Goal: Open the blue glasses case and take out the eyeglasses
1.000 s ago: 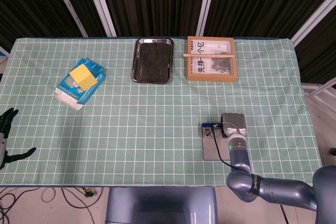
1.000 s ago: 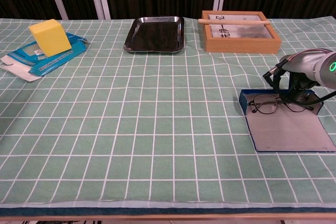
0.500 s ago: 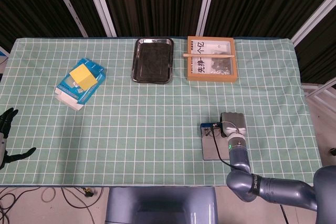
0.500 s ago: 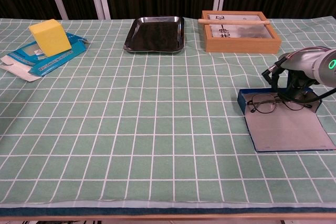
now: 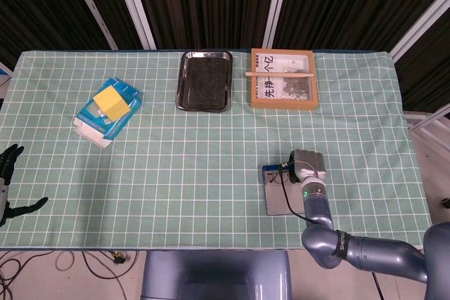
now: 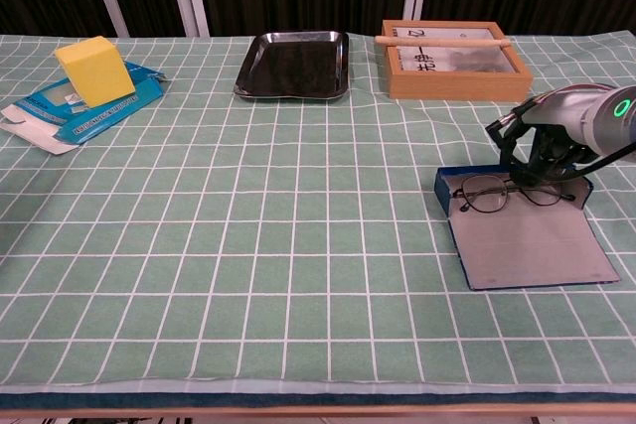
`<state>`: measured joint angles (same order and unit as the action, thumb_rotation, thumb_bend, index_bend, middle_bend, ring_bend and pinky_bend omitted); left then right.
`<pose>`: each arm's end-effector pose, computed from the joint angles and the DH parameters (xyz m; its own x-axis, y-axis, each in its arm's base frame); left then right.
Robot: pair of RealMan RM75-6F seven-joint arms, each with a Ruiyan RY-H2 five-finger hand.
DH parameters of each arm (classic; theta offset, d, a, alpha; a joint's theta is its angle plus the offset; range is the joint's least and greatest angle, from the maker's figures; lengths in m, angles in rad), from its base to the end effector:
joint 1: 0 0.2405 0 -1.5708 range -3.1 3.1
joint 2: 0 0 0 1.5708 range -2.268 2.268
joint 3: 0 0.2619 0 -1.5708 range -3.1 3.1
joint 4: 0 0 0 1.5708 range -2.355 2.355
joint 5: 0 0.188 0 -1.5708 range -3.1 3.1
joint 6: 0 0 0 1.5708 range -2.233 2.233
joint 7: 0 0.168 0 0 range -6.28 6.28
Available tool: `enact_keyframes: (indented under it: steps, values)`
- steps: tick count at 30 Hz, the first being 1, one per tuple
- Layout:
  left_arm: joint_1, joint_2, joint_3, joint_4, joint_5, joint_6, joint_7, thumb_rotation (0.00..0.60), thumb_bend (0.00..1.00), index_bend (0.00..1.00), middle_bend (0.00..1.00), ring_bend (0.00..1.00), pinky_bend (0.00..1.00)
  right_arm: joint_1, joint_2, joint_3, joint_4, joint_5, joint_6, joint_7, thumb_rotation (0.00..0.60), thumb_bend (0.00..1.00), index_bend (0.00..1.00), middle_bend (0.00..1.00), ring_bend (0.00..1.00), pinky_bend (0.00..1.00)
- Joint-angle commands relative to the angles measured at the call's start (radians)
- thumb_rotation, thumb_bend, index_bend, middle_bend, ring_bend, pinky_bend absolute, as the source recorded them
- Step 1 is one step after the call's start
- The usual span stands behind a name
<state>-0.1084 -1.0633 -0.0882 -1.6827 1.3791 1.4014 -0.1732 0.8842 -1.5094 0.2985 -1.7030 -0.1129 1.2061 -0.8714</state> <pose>-0.3124 0.2162 0.1936 0.1966 0.0256 0.9802 0.9764 0.0859 -0.1980 -0.1789 -0.3685 0.0152 0.3411 -0.5013 0.7952 -0.8585 0.1784 0.4808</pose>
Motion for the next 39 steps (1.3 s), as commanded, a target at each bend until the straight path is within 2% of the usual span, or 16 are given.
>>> enact_keyframes:
  steps: [1, 24, 30, 39]
  values:
    - [0.000, 0.000, 0.000, 0.000, 0.001, 0.000, 0.000, 0.600, 0.01, 0.00, 0.00, 0.00, 0.00, -0.001, 0.000, 0.014, -0.006, 0.016, -0.003, 0.017, 0.600, 0.57, 0.58, 0.91, 0.97, 1.00]
    - [0.001, 0.001, -0.002, -0.001, 0.001, 0.005, -0.005, 0.600, 0.01, 0.00, 0.00, 0.00, 0.00, 0.003, -0.053, 0.045, 0.032, -0.094, 0.027, 0.122, 0.600, 0.57, 0.58, 0.91, 0.97, 1.00]
    - [0.000, 0.001, -0.003, -0.001, -0.002, 0.001, -0.006, 0.600, 0.01, 0.00, 0.00, 0.00, 0.00, -0.005, -0.131, 0.048, 0.113, -0.232, 0.059, 0.220, 0.600, 0.57, 0.58, 0.91, 0.97, 1.00]
    - [-0.001, 0.001, -0.002, -0.001, -0.003, -0.003, -0.006, 0.600, 0.01, 0.00, 0.00, 0.00, 0.00, -0.025, -0.192, 0.054, 0.186, -0.357, 0.084, 0.306, 0.600, 0.57, 0.58, 0.91, 0.96, 1.00]
